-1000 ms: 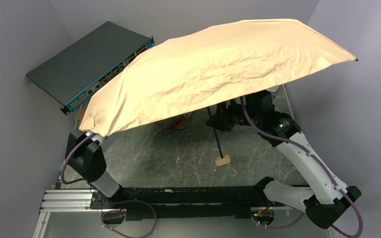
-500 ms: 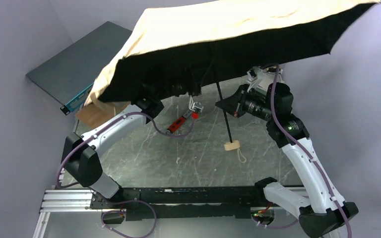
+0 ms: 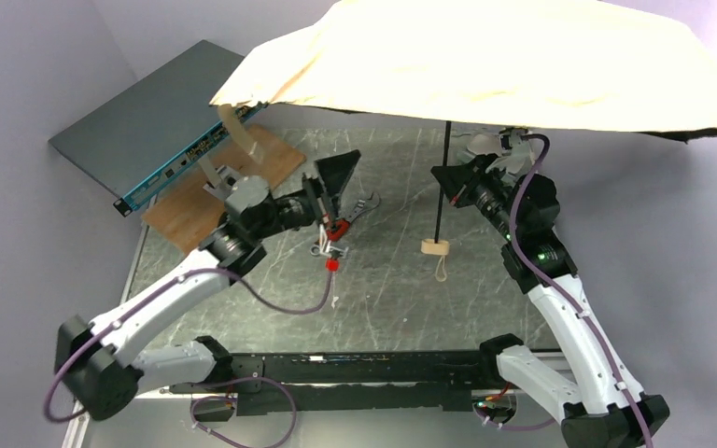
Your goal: Open the umbrella
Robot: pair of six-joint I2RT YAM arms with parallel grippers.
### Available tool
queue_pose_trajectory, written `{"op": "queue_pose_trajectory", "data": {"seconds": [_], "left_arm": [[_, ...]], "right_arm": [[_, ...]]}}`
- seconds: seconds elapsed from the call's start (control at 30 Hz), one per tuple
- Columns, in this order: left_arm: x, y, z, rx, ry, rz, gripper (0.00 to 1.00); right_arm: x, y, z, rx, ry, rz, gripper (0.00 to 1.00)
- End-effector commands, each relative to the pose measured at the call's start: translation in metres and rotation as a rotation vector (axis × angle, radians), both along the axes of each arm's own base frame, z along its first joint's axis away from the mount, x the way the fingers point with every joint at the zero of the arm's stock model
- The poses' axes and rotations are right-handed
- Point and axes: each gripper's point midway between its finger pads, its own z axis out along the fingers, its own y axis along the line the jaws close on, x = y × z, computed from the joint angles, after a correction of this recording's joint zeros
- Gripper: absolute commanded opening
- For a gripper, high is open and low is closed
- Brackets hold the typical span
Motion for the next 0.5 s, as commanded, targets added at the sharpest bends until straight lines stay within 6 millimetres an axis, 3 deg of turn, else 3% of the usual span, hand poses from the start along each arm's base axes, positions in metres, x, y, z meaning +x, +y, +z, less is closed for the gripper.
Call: {"op": "queue_pose_trajectory", "data": {"seconds": [0.0, 0.13, 0.3, 0.47], "left_arm": [[-0.017, 0.039, -0.007, -0.067, 0.243, 0.084, 1.00], [-0.035, 0.068, -0.039, -0.067, 0.451, 0.145, 1.00], [-0.063, 0.099, -0.069, -0.125, 0.701, 0.189, 1.00], [-0.079, 0.122, -0.084, -0.248, 0.926, 0.244, 1.00]], "right_arm": [[0.020, -0.023, 0.046, -0.011, -0.236, -0.140, 0.00], [0.035, -0.025, 0.025, -0.019, -0.184, -0.164, 0.00], [0.054, -0.018, -0.025, -0.055, -0.107, -0.122, 0.00], [0.067, -0.042, -0.055, -0.143, -0.087, -0.188, 0.00]]}}
